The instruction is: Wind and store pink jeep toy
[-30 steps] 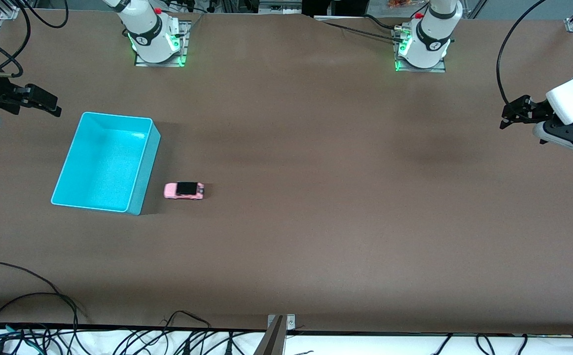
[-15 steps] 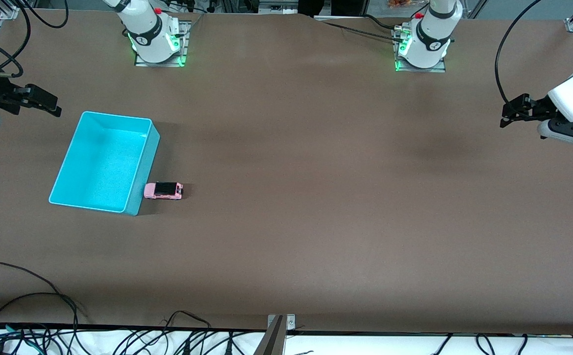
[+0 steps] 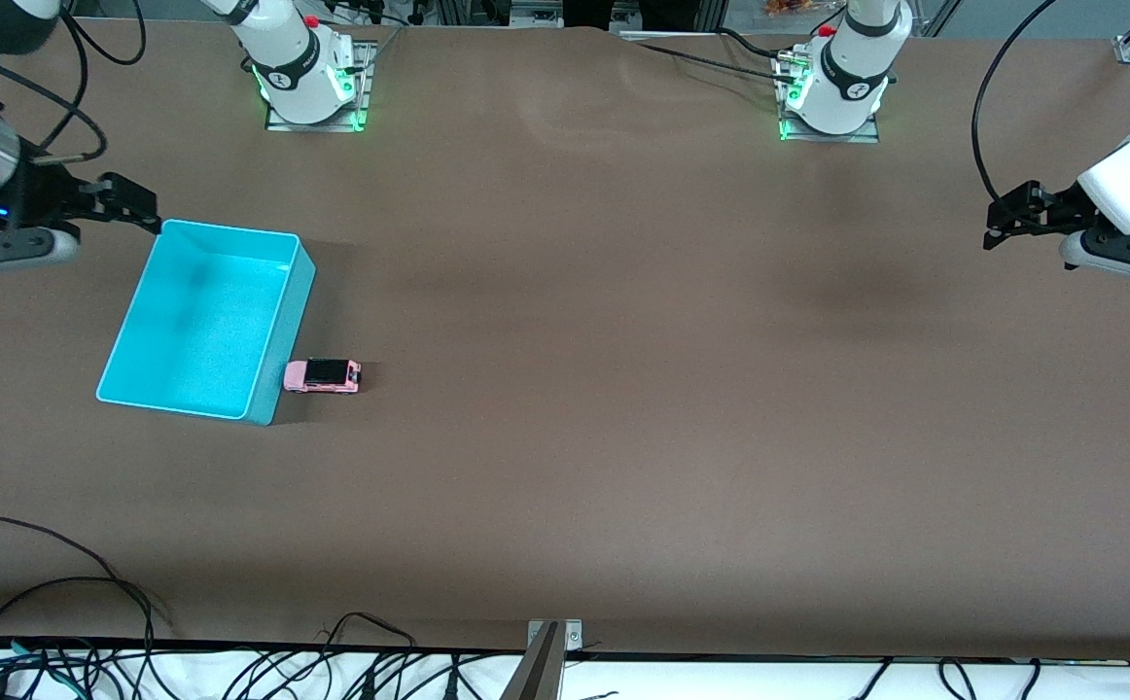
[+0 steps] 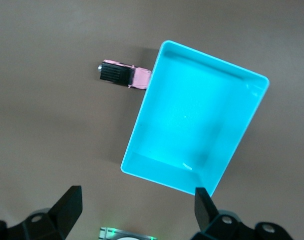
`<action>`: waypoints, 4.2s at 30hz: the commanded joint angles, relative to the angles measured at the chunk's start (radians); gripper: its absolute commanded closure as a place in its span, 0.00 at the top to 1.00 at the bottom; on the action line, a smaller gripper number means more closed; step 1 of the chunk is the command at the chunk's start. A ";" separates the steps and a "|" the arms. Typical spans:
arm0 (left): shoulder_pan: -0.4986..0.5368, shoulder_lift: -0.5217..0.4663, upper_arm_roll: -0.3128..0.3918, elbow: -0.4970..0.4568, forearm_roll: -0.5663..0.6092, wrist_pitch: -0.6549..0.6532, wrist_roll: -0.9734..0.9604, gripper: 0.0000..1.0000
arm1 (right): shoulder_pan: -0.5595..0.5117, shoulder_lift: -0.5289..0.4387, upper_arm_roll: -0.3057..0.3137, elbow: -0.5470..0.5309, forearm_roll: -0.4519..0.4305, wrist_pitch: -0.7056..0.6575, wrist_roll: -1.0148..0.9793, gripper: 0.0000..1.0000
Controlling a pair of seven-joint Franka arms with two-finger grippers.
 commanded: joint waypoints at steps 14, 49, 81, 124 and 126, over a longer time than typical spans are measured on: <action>-0.136 -0.014 0.086 0.001 -0.008 -0.002 -0.119 1.00 | 0.062 0.227 -0.001 0.011 0.006 0.167 -0.707 1.00; -0.154 0.027 0.096 0.062 -0.009 -0.054 -0.132 1.00 | 0.062 0.453 0.031 -0.261 0.150 0.768 -1.298 1.00; -0.154 0.030 0.092 0.074 -0.009 -0.071 -0.132 1.00 | 0.113 0.436 0.043 -0.299 0.144 0.871 -1.283 0.16; -0.153 0.030 0.094 0.076 -0.014 -0.082 -0.131 1.00 | 0.108 0.016 -0.254 -0.551 0.067 0.510 -1.387 0.16; -0.153 0.030 0.094 0.076 -0.015 -0.082 -0.131 1.00 | 0.108 0.023 -0.274 -0.597 0.067 0.571 -1.410 0.16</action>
